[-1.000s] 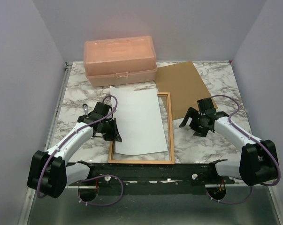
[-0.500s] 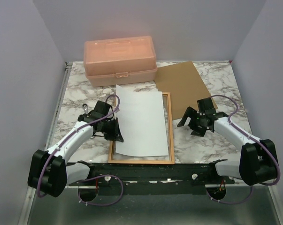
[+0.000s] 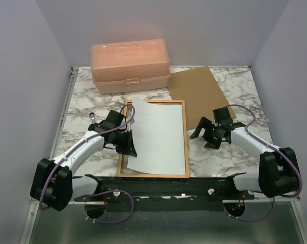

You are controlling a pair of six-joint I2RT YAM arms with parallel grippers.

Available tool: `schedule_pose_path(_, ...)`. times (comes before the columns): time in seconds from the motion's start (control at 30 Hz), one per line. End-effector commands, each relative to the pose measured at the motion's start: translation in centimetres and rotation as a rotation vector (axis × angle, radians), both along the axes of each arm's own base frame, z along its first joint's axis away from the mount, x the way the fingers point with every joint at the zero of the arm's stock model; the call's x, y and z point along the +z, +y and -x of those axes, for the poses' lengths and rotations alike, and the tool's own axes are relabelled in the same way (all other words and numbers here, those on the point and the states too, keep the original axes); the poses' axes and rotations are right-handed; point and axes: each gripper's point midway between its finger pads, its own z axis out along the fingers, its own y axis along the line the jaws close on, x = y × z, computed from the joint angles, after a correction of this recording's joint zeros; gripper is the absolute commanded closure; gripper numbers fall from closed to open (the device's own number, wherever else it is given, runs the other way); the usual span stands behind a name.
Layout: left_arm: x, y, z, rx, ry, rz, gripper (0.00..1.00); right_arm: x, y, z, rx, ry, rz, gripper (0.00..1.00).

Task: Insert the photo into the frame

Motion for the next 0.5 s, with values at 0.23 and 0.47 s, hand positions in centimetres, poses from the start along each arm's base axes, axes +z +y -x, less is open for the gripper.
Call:
schedule_pose_path(0.23, 1.05, -0.9, -1.11, -0.014, -0.042, 0.02, 1.0, -0.3, 0.84, 0.06, 0.031, -0.001, -0.048, 0.0)
schedule_pose_path(0.47, 0.74, -0.71, -0.79, -0.008, -0.036, -0.016, 0.75, -0.2, 1.18, 0.05, 0.038, -0.004, -0.068, 0.0)
